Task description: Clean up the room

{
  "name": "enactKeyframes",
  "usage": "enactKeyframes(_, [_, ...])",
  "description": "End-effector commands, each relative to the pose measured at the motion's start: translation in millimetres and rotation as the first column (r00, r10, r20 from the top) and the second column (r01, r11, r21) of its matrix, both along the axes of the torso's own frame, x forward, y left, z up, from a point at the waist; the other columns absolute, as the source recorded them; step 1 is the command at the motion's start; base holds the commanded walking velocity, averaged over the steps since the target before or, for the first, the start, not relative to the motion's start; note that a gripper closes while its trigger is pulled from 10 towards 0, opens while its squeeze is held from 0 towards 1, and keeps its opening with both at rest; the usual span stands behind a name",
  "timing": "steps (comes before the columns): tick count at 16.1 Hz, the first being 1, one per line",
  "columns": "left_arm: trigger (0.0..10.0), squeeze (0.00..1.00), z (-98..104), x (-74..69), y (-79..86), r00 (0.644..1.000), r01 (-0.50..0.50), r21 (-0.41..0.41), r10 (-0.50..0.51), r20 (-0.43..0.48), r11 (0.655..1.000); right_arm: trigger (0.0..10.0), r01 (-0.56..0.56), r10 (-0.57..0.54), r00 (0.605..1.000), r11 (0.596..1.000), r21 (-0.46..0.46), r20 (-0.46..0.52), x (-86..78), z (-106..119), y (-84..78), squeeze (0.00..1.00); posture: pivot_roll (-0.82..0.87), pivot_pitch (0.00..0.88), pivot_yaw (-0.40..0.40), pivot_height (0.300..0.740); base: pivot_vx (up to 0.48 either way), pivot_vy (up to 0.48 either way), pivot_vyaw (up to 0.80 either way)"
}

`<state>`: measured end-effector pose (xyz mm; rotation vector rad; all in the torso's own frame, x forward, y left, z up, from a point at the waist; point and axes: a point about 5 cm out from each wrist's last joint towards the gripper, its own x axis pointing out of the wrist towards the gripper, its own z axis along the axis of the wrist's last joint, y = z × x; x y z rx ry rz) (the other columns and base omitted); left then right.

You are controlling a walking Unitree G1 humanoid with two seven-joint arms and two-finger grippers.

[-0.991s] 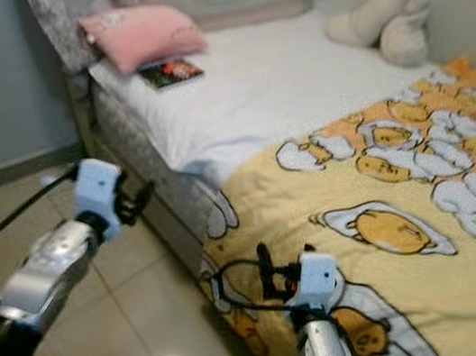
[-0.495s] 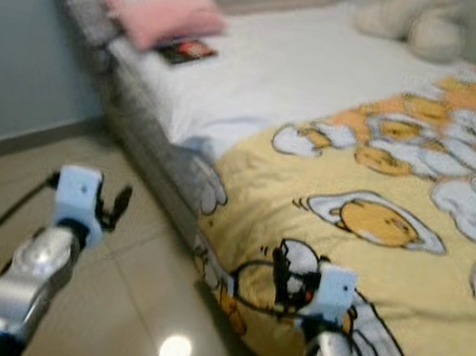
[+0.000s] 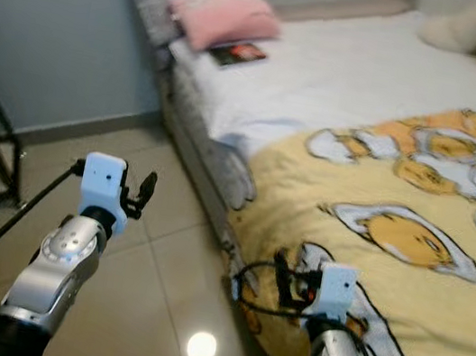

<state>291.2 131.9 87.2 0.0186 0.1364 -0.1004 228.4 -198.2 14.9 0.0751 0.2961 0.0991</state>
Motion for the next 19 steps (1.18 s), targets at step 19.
enactKeyframes(19, [10.0,0.0,-2.4,13.0,8.5,0.999,-0.033,0.059,0.033,0.001,0.998,10.0,-0.024,0.023,0.994,1.0,0.003,0.105,18.4,16.7,4.3,0.0,0.03,0.0,0.052,0.74,0.281,0.181,0.43])
